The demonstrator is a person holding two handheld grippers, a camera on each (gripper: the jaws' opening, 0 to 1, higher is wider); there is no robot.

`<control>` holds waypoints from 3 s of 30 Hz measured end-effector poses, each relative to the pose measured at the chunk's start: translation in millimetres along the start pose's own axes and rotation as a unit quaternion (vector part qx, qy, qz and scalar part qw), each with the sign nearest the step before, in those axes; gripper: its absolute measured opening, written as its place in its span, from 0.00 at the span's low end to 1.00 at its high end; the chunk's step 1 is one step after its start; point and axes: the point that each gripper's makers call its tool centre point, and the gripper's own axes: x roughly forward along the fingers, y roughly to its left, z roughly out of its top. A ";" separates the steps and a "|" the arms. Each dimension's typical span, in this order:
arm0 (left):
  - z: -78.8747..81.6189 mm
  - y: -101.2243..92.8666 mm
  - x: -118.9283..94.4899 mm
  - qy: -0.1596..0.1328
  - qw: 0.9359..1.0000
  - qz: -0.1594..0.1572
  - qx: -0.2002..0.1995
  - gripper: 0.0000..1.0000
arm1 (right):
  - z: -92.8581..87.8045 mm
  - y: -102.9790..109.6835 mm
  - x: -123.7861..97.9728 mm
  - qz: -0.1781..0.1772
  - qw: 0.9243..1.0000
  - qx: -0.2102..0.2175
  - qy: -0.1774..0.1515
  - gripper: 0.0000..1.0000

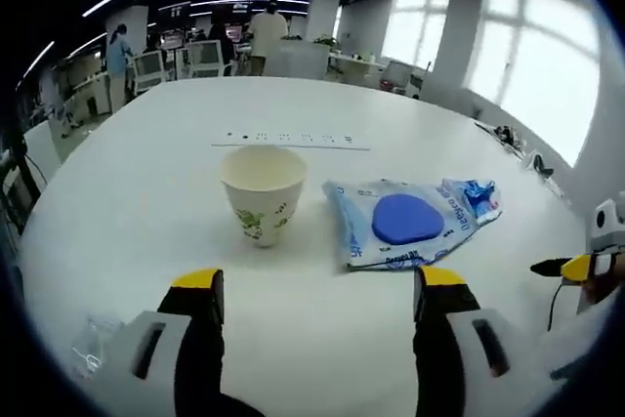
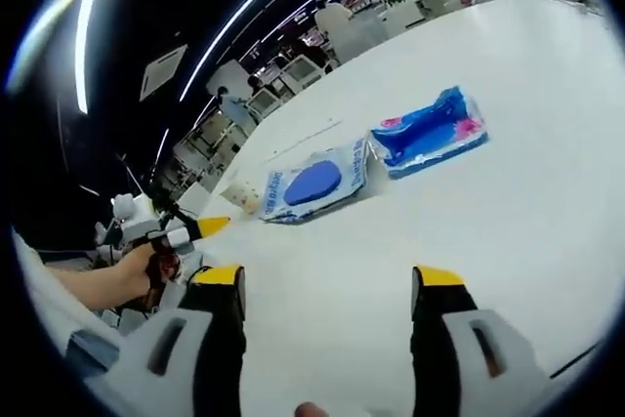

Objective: Arrange the tabletop items into an orderly group along one side of the table until the central work area is clear of visible clutter.

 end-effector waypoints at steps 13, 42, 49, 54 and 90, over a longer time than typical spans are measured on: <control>-2.7 -2.5 -0.9 0.005 1.000 -0.007 0.000 0.78 | -7.0 1.0 -3.9 -0.004 1.000 0.005 0.002 0.66; 72.1 29.8 49.3 -0.004 1.000 0.023 0.003 0.97 | -16.3 -19.2 -12.8 -0.042 0.999 0.026 -0.001 0.61; 63.5 28.8 60.2 0.035 0.999 0.028 0.017 0.82 | -15.6 -23.5 -10.4 -0.049 0.998 0.032 0.002 0.60; 57.2 26.4 64.2 0.058 0.998 0.014 -0.002 0.61 | -15.0 -26.2 -6.3 -0.052 0.998 0.035 0.005 0.59; 54.2 -6.0 66.1 0.056 0.998 -0.014 -0.001 0.43 | -18.6 -27.6 -5.4 -0.047 0.997 0.053 0.000 0.57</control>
